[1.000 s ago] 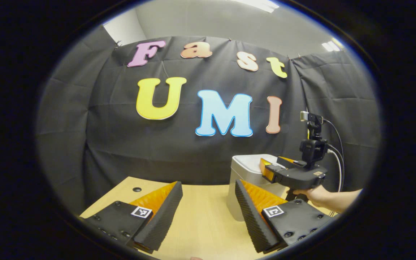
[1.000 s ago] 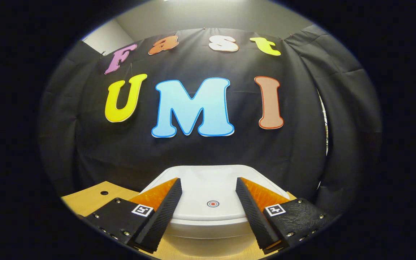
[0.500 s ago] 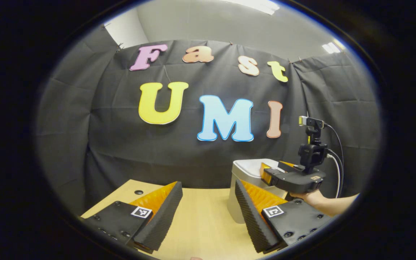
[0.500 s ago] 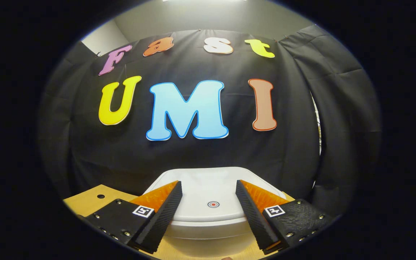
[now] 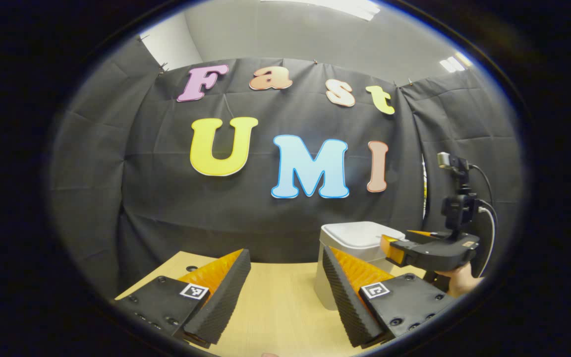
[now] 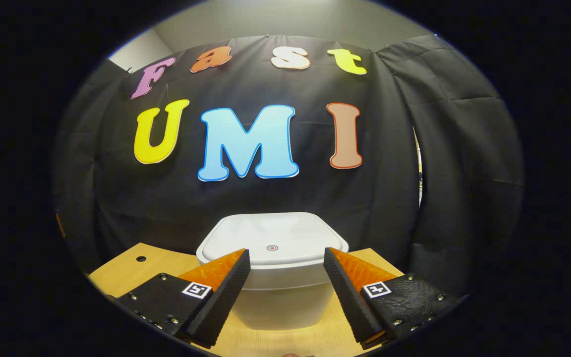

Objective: Press the lid of the desktop garbage bin to open it, pick up the crumpled paper on the desktop and throw it into the bin, then pick up the pop can on the desktop and drop it into the bin, and finally close the garbage bin lid.

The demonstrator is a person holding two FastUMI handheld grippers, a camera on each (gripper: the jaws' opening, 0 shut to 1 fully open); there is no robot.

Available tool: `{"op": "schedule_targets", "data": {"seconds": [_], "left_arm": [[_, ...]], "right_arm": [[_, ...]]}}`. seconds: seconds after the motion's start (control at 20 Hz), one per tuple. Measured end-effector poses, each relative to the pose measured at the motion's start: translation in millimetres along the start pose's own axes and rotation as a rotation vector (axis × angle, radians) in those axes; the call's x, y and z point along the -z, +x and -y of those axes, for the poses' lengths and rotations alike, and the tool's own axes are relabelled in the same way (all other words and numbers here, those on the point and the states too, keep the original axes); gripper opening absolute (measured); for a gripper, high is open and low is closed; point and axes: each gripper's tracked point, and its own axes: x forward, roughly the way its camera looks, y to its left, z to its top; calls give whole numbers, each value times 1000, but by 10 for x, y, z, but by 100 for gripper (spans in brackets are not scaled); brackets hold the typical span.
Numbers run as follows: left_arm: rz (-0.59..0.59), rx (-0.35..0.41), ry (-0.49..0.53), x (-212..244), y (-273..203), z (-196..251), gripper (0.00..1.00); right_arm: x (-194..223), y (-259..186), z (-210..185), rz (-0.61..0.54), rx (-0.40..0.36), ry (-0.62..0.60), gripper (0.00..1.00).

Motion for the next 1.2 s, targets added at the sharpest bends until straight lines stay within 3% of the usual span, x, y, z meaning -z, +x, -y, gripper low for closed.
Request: {"op": "schedule_targets", "data": {"seconds": [0.5,1.2], "left_arm": [[18,-13,36,57,92,61,96],[77,29,58,-125,360,163,96]], "right_arm": [[-332,-663,-33,70,-33,-29,95],[-607,-1091,88,113,-5,-105,95]]}}
